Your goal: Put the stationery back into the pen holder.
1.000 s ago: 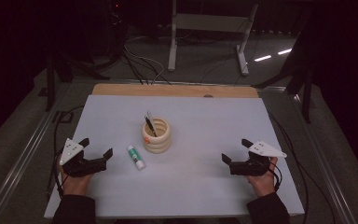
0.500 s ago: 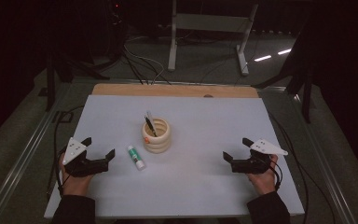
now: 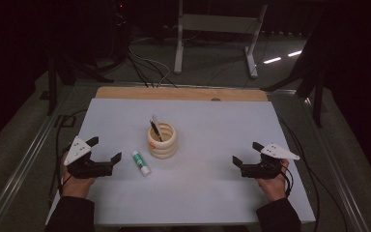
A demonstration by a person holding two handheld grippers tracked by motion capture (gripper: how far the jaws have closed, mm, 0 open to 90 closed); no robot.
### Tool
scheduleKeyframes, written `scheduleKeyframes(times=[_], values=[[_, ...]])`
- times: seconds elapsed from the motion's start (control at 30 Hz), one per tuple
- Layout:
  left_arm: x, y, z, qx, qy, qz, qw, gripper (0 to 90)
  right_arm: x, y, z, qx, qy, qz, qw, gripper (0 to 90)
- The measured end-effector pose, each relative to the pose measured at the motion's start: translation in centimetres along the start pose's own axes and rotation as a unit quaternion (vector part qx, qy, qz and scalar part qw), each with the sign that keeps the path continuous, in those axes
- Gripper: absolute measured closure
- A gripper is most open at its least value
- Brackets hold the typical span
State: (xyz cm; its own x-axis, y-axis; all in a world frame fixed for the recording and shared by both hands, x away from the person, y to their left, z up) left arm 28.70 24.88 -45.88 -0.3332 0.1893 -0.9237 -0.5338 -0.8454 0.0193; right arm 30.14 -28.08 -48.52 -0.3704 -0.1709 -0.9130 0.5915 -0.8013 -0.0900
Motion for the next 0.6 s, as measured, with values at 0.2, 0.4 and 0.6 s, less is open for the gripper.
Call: scheduleKeyframes(times=[0.2, 0.4, 0.6], values=[[-1.4, 0.1, -0.4, 0.016, -0.021, -0.025, 0.9993, 0.2, 0.0, 0.2, 0.1, 0.001, 0.002, 0.000, 1.0000, 0.0], [-2.4, 0.6, -1.1, 0.036, -0.038, -0.054, 0.9972, 0.2, 0.0, 0.2, 0.1, 0.000, 0.000, -0.001, 1.0000, 0.0], [-3.0, 1.1, -2.0, 0.051, -0.047, -0.076, 0.9946, 0.3, 0.0, 0.0, 0.1, 0.000, -0.004, 0.002, 1.0000, 0.0]])
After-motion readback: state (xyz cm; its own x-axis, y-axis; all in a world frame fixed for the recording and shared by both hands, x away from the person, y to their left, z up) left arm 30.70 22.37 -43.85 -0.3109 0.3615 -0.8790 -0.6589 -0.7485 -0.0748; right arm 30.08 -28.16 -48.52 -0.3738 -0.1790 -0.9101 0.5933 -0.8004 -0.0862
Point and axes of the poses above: each handheld gripper's, and its own axes: z roughly backward along the jaws, x roughly out of its underside, y roughly to its right, the point moved 1 cm from there along -z, roughly forward along the jaws, and after that the axes turned 2 degrees about -x, right-handed, at the moved point
